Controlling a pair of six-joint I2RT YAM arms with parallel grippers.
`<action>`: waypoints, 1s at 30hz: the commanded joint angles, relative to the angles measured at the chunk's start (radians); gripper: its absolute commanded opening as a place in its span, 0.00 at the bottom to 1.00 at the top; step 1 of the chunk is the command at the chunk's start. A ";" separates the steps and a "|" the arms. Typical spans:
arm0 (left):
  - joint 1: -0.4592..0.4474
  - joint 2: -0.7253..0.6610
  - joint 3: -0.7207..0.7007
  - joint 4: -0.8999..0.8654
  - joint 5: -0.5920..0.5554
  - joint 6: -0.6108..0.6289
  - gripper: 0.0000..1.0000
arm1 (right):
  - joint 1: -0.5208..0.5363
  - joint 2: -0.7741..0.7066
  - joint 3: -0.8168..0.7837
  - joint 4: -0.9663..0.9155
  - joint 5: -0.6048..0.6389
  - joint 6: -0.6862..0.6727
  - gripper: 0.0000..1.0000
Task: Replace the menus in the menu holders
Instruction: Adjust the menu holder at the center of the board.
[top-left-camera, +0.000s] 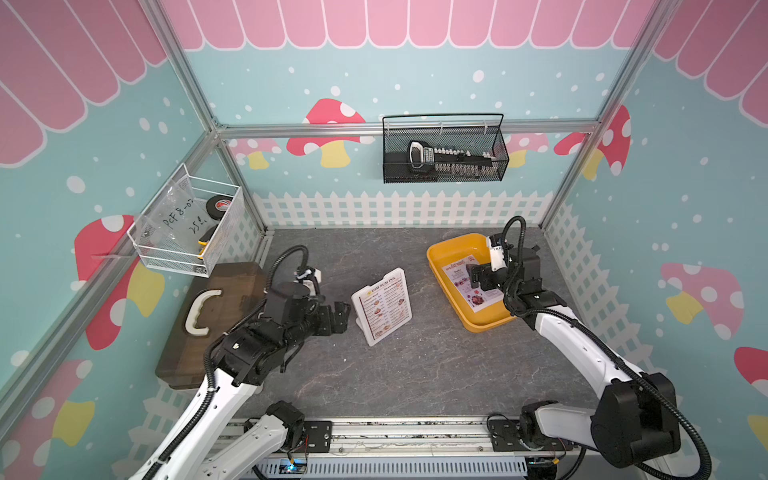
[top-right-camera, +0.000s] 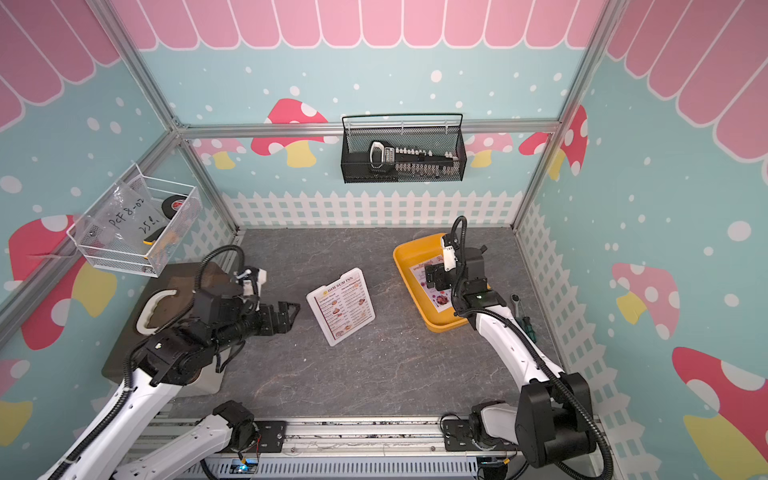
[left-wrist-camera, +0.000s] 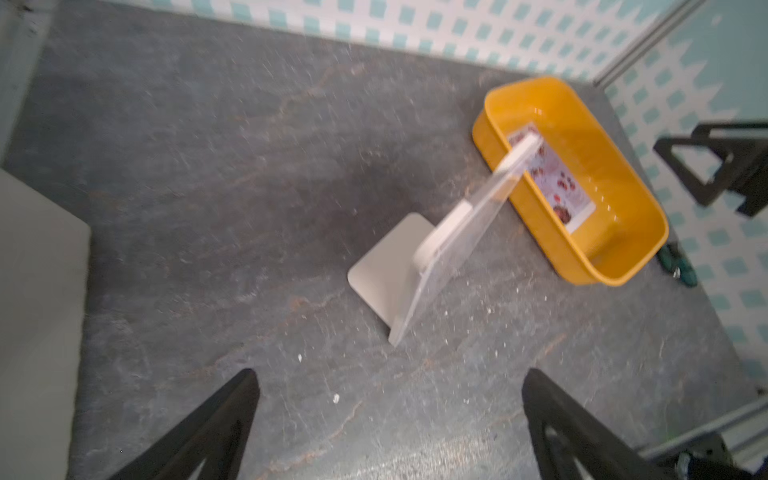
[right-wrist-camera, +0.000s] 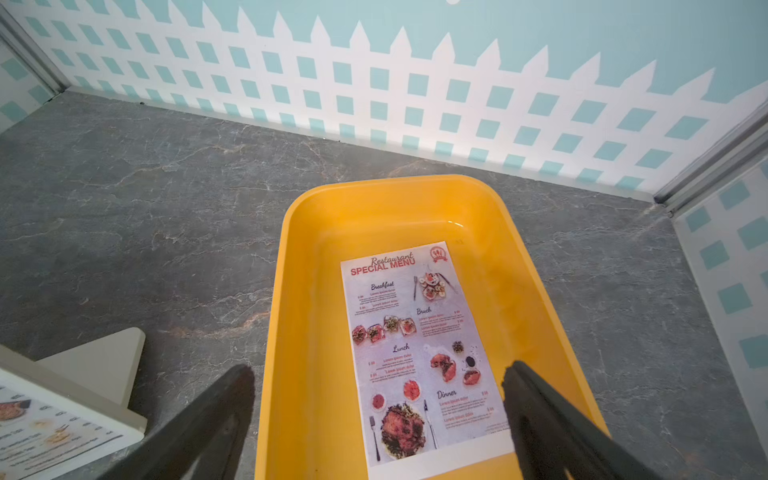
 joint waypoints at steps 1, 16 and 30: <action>-0.094 0.056 -0.073 -0.005 -0.033 -0.096 1.00 | 0.024 0.025 0.020 0.015 0.020 0.005 0.96; -0.086 0.246 -0.299 0.458 -0.231 -0.218 0.99 | 0.047 0.065 0.054 0.022 0.013 -0.013 0.96; 0.111 0.375 -0.301 0.690 -0.116 -0.171 0.99 | 0.104 0.112 0.063 -0.002 -0.087 -0.051 0.96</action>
